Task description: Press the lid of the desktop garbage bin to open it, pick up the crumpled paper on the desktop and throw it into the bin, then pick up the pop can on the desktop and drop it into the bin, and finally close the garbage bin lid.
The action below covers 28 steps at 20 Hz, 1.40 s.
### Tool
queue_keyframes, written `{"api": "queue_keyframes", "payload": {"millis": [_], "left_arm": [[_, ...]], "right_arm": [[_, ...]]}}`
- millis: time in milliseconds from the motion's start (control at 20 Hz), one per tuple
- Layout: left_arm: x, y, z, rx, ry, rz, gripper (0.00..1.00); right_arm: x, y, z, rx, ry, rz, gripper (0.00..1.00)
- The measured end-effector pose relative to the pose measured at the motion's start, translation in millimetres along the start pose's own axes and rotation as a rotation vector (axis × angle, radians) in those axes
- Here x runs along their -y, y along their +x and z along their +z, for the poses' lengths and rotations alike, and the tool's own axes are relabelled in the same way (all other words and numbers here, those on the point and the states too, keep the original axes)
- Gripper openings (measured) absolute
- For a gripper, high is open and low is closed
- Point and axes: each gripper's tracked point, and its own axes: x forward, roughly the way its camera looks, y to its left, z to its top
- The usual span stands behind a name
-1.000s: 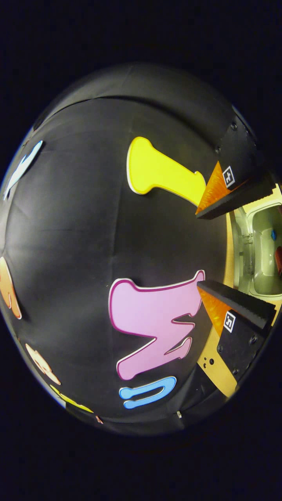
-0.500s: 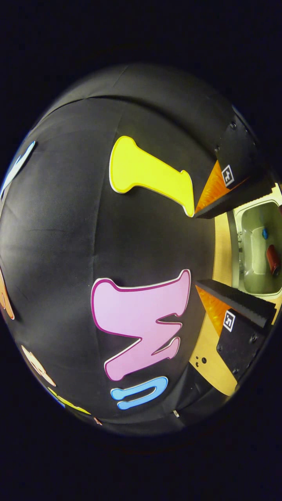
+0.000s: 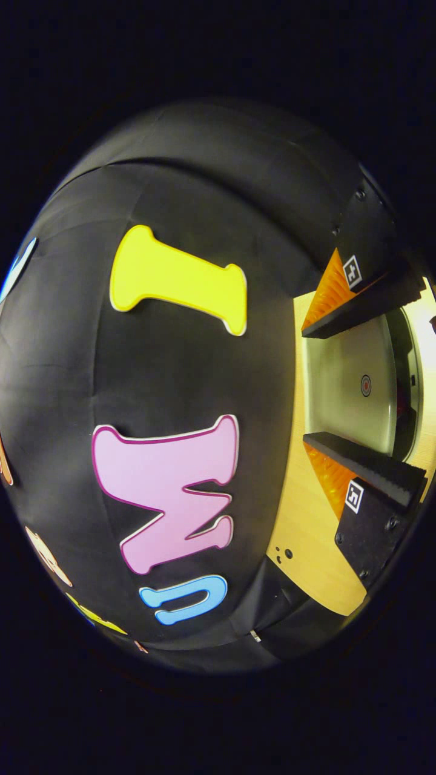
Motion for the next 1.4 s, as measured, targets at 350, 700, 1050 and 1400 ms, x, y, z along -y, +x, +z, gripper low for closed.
{"api": "queue_keyframes", "payload": {"millis": [350,700,1050,1400], "left_arm": [[18,-3,3,-0.005,0.058,-0.024,0.96],[48,-2,2,0.000,0.115,-0.064,0.96],[57,-3,-10,-0.018,0.110,-0.080,0.96],[52,-4,5,0.010,0.122,-0.070,0.96]], "right_arm": [[2,-8,-59,-0.032,0.057,0.019,1.00],[4,-14,-73,0.007,0.015,-0.026,1.00],[3,-16,-81,0.064,0.027,-0.026,1.00],[2,-18,-77,0.131,0.032,-0.027,1.00]]}}
